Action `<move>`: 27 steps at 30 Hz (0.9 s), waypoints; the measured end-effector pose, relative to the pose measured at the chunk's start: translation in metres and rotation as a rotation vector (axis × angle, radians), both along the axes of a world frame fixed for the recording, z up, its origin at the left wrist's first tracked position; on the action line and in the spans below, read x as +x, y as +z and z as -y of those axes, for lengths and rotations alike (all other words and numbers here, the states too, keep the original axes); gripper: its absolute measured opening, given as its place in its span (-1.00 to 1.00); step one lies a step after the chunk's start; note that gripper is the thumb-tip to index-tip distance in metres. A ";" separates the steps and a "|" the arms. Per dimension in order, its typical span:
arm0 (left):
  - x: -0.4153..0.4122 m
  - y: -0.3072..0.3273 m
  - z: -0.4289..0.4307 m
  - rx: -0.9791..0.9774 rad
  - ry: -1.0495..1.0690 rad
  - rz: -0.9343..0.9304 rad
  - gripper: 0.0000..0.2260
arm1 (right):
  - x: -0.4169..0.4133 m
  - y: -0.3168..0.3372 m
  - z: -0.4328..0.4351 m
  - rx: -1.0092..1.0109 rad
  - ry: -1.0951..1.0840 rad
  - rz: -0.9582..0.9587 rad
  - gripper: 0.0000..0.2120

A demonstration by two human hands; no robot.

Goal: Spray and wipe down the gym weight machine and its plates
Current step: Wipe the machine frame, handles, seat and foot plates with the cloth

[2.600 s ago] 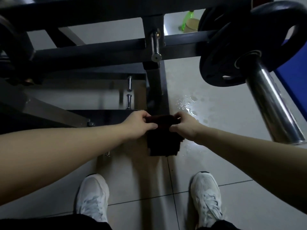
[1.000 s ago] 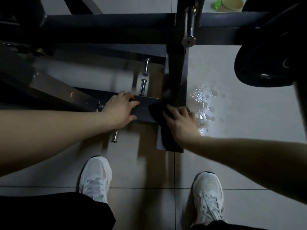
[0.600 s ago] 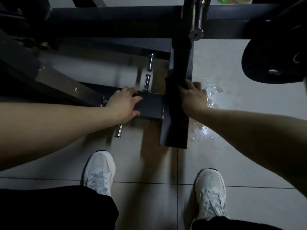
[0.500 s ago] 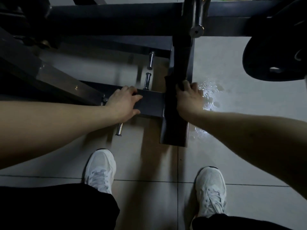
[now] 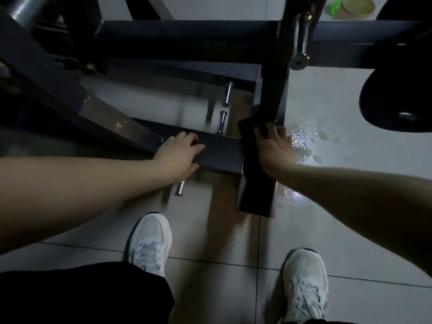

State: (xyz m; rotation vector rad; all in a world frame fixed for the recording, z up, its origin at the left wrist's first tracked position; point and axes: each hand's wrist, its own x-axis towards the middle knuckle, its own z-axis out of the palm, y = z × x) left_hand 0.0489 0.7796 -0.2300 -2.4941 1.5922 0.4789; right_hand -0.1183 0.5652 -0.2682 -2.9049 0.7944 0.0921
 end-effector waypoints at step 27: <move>-0.039 -0.019 -0.093 -0.068 0.271 -0.398 -0.56 | 0.015 -0.009 -0.039 0.035 0.645 0.019 -0.52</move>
